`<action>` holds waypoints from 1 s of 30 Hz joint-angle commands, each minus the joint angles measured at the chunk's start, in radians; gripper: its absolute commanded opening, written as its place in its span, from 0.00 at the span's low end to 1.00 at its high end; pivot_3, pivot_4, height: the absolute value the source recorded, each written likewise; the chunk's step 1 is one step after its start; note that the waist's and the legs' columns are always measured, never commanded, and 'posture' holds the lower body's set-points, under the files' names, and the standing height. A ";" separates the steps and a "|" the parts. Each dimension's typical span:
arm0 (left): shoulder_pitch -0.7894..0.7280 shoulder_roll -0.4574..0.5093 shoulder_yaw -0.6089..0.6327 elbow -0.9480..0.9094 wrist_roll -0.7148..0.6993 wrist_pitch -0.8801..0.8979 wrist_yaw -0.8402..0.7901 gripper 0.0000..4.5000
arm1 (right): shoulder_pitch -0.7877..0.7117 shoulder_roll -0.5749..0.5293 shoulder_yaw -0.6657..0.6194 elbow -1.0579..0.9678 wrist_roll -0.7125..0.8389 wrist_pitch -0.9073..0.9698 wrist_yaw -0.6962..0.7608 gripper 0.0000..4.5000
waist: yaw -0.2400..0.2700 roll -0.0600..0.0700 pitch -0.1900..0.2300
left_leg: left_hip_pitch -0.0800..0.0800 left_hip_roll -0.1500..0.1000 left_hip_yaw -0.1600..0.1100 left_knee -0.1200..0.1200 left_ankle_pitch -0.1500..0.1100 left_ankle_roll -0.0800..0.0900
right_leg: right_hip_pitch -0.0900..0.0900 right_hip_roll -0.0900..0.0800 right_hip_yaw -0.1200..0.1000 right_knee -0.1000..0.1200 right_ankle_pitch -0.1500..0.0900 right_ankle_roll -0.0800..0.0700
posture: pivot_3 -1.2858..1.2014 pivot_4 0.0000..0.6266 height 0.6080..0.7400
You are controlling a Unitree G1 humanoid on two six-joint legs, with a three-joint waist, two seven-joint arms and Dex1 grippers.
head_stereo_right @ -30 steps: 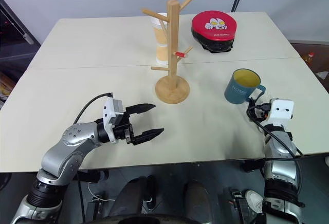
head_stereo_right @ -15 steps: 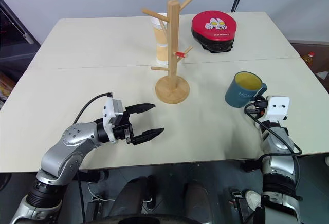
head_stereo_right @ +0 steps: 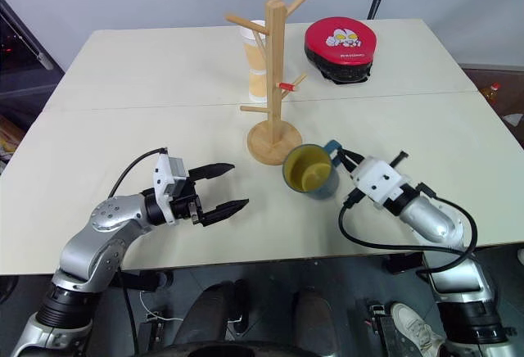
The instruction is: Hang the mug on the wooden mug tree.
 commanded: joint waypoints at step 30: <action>-0.078 0.019 0.147 -0.145 -0.189 0.095 0.068 1.00 | -0.519 -0.027 0.181 -0.015 -0.071 0.337 0.116 0.01 | -0.001 -0.001 0.000 | -0.001 0.000 0.000 0.000 0.000 0.000 | 0.000 0.000 -0.001 0.000 0.000 0.001 | 0.52 0.24 1.00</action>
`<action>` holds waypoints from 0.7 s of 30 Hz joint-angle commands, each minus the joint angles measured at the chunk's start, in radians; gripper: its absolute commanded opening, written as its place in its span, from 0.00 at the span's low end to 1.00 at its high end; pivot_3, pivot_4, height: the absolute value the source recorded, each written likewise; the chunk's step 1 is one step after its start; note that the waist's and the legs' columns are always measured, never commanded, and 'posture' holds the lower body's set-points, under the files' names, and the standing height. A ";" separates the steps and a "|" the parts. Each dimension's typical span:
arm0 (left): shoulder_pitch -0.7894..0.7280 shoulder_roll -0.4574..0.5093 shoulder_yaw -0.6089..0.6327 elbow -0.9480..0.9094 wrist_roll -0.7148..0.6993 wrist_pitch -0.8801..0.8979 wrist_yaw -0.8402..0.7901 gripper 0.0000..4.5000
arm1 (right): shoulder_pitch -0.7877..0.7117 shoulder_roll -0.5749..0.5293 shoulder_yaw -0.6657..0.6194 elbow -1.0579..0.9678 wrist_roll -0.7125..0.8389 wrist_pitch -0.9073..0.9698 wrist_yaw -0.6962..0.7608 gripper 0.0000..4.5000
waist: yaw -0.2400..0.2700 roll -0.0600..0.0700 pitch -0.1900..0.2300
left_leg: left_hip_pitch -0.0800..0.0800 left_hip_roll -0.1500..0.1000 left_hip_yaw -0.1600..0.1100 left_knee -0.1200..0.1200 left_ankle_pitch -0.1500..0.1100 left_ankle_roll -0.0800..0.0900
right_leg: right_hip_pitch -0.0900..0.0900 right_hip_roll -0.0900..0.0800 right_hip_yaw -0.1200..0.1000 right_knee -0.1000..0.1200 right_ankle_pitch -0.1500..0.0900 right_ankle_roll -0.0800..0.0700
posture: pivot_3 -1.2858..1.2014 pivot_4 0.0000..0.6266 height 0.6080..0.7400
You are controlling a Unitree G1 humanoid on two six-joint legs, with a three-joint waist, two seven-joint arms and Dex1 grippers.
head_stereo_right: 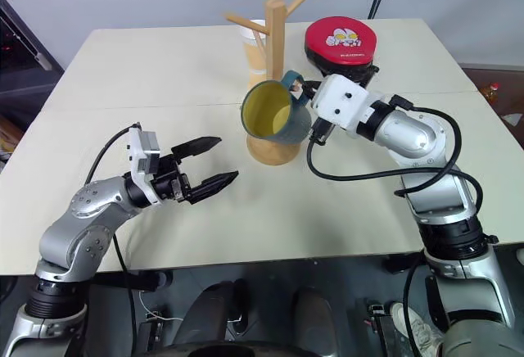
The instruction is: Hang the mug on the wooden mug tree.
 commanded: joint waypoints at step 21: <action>-0.038 0.024 0.083 0.017 0.018 -0.016 0.082 1.00 | 0.115 -0.002 -0.184 0.001 0.094 0.011 -0.018 0.53 | 0.004 -0.001 0.000 | 0.000 -0.001 0.001 0.001 0.000 0.000 | 0.001 0.001 0.000 0.000 0.000 0.001 | 0.52 0.24 1.00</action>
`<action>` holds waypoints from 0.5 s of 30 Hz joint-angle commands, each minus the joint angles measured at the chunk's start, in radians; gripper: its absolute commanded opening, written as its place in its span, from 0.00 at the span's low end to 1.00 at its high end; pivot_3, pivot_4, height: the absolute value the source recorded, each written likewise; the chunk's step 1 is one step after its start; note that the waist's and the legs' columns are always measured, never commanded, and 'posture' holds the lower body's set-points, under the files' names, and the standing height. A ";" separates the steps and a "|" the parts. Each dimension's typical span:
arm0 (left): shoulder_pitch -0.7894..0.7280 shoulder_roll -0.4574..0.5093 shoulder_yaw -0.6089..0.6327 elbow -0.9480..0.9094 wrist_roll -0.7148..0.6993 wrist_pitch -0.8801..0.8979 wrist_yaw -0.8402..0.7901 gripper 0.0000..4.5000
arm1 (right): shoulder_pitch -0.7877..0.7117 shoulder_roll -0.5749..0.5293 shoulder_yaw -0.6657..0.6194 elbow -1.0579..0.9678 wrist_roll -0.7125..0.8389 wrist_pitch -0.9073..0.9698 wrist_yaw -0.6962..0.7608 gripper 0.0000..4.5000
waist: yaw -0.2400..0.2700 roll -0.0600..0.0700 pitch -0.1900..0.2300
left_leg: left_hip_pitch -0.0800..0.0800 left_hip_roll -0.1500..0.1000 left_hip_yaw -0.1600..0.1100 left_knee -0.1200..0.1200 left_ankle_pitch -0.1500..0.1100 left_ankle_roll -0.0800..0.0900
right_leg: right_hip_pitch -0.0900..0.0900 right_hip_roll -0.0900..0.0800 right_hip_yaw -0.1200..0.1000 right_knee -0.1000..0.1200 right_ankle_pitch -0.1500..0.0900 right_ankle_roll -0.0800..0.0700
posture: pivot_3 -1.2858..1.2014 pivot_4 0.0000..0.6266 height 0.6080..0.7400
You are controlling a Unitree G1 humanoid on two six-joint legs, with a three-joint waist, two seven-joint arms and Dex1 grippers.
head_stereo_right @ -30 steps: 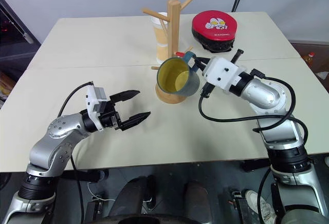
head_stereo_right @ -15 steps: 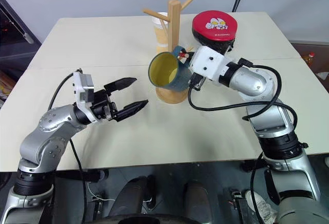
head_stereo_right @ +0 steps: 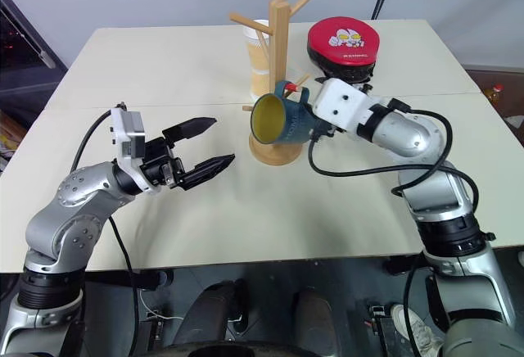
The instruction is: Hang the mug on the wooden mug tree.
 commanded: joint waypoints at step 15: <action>0.168 -0.158 0.162 0.321 0.293 -0.288 0.331 1.00 | 0.394 0.301 -0.297 0.090 0.334 -0.099 -0.095 0.53 | -0.004 0.000 0.000 | 0.001 0.001 -0.001 0.000 0.000 0.000 | 0.000 0.000 0.000 0.001 0.000 0.000 | 0.52 0.24 1.00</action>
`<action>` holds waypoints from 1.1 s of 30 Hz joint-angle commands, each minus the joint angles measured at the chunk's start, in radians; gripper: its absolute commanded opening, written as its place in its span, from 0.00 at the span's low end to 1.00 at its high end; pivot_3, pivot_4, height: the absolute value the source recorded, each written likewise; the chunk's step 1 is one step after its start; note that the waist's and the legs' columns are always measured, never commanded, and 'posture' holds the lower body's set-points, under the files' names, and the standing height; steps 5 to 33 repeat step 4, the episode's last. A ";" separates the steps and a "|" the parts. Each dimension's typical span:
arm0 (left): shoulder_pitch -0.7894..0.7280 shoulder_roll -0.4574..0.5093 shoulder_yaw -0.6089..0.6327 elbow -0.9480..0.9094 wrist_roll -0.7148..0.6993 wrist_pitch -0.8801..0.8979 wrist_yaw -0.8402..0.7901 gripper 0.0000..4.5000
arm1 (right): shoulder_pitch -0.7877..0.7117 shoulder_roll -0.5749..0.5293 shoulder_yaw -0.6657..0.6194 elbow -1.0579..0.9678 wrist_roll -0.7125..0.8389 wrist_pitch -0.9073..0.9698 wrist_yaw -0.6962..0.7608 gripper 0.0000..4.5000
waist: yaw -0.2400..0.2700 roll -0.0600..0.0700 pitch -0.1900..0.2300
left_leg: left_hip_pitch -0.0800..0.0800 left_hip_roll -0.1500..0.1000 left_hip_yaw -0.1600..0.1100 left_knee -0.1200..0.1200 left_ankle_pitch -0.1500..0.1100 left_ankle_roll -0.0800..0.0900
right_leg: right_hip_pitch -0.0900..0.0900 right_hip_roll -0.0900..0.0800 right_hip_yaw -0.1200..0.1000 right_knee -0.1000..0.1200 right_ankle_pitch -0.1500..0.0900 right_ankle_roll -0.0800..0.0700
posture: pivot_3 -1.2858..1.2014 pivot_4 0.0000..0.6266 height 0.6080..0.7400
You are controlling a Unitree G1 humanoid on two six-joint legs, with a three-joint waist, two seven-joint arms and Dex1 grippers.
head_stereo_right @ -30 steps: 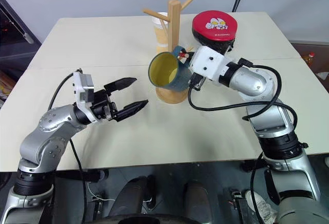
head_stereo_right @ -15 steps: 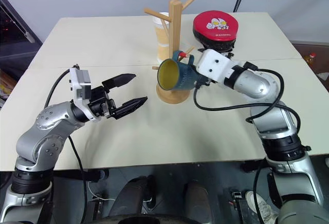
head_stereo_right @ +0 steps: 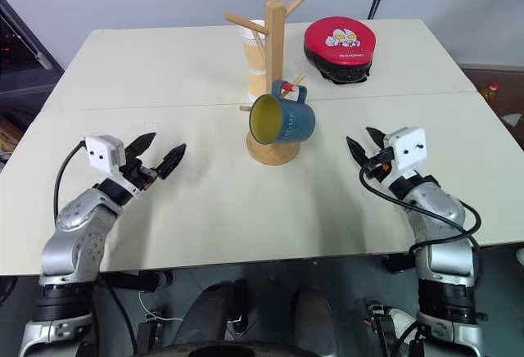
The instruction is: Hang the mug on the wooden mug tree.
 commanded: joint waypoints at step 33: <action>0.054 -0.016 0.023 -0.014 0.067 -0.069 0.066 1.00 | -0.008 0.028 0.031 0.055 0.030 -0.058 0.015 0.53 | 0.000 0.000 0.000 | 0.000 0.000 0.000 0.000 0.000 0.000 | 0.000 -0.001 0.000 0.000 0.000 0.000 | 0.52 0.24 1.00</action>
